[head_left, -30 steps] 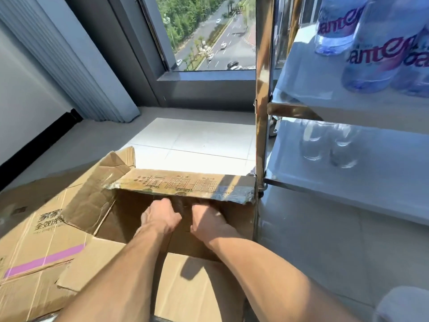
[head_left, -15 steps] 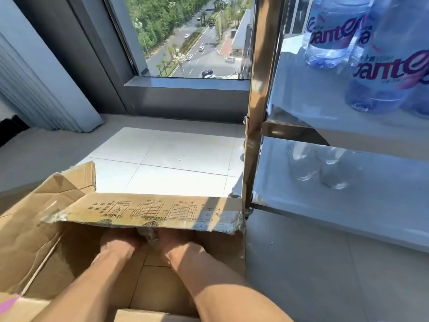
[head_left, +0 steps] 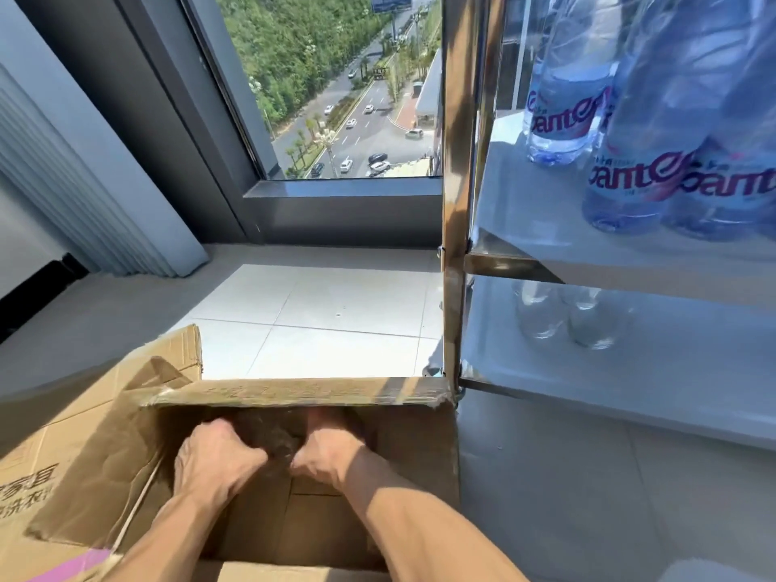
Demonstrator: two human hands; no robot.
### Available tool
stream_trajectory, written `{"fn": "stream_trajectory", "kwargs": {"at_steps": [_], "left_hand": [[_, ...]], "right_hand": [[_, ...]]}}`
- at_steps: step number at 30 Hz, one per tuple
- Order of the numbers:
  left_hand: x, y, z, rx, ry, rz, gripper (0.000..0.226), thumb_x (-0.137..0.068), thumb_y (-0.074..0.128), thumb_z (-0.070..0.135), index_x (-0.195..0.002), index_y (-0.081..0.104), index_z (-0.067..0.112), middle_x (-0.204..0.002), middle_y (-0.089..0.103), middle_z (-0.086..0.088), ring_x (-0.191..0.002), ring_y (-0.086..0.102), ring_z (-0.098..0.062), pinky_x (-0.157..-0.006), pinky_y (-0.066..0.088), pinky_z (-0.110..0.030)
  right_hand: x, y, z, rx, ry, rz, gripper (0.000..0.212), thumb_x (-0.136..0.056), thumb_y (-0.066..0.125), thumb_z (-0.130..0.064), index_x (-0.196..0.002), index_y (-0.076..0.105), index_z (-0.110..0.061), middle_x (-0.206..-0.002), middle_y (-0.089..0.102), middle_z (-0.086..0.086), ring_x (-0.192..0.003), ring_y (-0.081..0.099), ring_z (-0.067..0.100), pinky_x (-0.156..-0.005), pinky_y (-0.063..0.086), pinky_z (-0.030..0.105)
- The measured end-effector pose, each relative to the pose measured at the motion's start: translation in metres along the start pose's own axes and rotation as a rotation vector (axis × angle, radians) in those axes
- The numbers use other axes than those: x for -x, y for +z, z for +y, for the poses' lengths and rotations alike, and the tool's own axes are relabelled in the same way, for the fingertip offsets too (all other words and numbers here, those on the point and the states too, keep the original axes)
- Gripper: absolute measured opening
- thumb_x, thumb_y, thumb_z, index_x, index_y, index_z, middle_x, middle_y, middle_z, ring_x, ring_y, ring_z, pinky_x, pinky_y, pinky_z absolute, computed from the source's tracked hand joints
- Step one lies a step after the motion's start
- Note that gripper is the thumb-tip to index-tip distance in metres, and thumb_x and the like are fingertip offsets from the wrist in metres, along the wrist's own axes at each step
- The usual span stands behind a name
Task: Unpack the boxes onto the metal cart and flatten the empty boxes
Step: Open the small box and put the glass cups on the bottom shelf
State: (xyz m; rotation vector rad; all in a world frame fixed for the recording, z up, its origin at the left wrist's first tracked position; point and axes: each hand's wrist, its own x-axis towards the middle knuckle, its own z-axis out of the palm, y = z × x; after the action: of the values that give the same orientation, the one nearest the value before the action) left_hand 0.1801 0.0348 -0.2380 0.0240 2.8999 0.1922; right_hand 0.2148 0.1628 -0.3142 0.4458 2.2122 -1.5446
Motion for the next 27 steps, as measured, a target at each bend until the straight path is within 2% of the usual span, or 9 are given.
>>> {"fn": "stream_trajectory", "kwargs": {"at_steps": [2,5,8,10,12,14,17,21,27], "left_hand": [[0.014,-0.015,0.001,-0.045,0.103,0.05,0.041,-0.055,0.07,0.043,-0.086,0.059,0.018,-0.093,0.07,-0.007,-0.089,0.065,-0.03,-0.072,0.051,-0.03],[0.041,-0.059,0.013,-0.029,0.191,0.072,0.071,-0.048,0.069,0.053,-0.113,0.057,0.029,-0.106,0.07,0.001,-0.098,0.066,-0.024,-0.077,0.05,-0.029],[0.064,-0.099,0.034,-0.023,0.272,0.053,0.082,-0.055,0.069,0.059,-0.128,0.055,0.026,-0.118,0.068,0.0,-0.104,0.064,-0.02,-0.08,0.049,-0.028],[0.082,-0.121,0.053,-0.047,0.346,0.091,0.087,-0.055,0.061,0.068,-0.13,0.055,0.024,-0.118,0.068,0.0,-0.102,0.063,-0.02,-0.075,0.046,-0.027],[0.096,-0.134,0.076,-0.073,0.404,0.166,0.087,-0.057,0.056,0.072,-0.132,0.053,0.027,-0.116,0.068,0.0,-0.104,0.063,-0.021,-0.078,0.047,-0.029],[0.11,-0.144,0.102,-0.102,0.47,0.206,0.08,-0.063,0.061,0.067,-0.134,0.052,0.031,-0.118,0.068,0.0,-0.108,0.062,-0.023,-0.083,0.049,-0.03],[0.122,-0.153,0.136,-0.128,0.544,0.249,0.077,-0.066,0.065,0.065,-0.135,0.052,0.034,-0.12,0.067,0.003,-0.111,0.061,-0.021,-0.085,0.048,-0.028],[0.129,-0.15,0.147,-0.006,0.555,0.225,0.079,-0.059,0.075,0.058,-0.131,0.057,0.033,-0.119,0.066,0.004,-0.107,0.06,-0.016,-0.088,0.048,-0.027],[0.139,-0.133,0.15,0.208,0.53,0.168,0.082,-0.056,0.079,0.045,-0.132,0.055,0.03,-0.108,0.063,0.001,-0.091,0.058,-0.015,-0.073,0.048,-0.025]], "right_hand": [[0.041,-0.016,-0.018,0.163,-0.077,0.167,0.042,-0.069,0.071,-0.031,-0.106,0.055,-0.018,-0.1,0.065,0.007,-0.086,0.062,0.022,-0.075,0.053,0.028],[0.098,-0.043,-0.036,0.08,-0.201,0.333,0.059,-0.054,0.076,-0.05,-0.103,0.055,-0.025,-0.097,0.069,-0.003,-0.085,0.066,0.014,-0.067,0.054,0.027],[0.128,-0.067,-0.051,0.04,-0.228,0.422,0.055,-0.067,0.078,-0.042,-0.112,0.049,-0.026,-0.102,0.068,0.0,-0.09,0.064,0.017,-0.07,0.051,0.029],[0.149,-0.084,-0.059,0.018,-0.232,0.477,0.058,-0.073,0.078,-0.033,-0.119,0.043,-0.027,-0.114,0.061,0.004,-0.104,0.058,0.021,-0.079,0.049,0.03],[0.166,-0.098,-0.061,-0.024,-0.224,0.573,0.068,-0.068,0.08,-0.037,-0.122,0.038,-0.032,-0.118,0.055,0.001,-0.108,0.053,0.019,-0.082,0.046,0.028],[0.186,-0.113,-0.06,-0.074,-0.194,0.671,0.071,-0.064,0.078,-0.044,-0.121,0.036,-0.037,-0.12,0.053,-0.003,-0.111,0.051,0.017,-0.083,0.045,0.026],[0.204,-0.134,-0.052,-0.136,-0.186,0.786,0.074,-0.064,0.079,-0.047,-0.125,0.041,-0.034,-0.123,0.055,-0.005,-0.114,0.052,0.014,-0.091,0.045,0.023],[0.214,-0.151,-0.041,-0.171,-0.206,0.752,0.075,-0.061,0.082,-0.047,-0.124,0.043,-0.033,-0.115,0.058,-0.006,-0.11,0.055,0.014,-0.093,0.049,0.029],[0.225,-0.164,-0.037,-0.264,-0.214,0.857,0.078,-0.058,0.077,-0.048,-0.126,0.041,-0.033,-0.125,0.057,-0.005,-0.117,0.053,0.02,-0.097,0.048,0.032]]}}
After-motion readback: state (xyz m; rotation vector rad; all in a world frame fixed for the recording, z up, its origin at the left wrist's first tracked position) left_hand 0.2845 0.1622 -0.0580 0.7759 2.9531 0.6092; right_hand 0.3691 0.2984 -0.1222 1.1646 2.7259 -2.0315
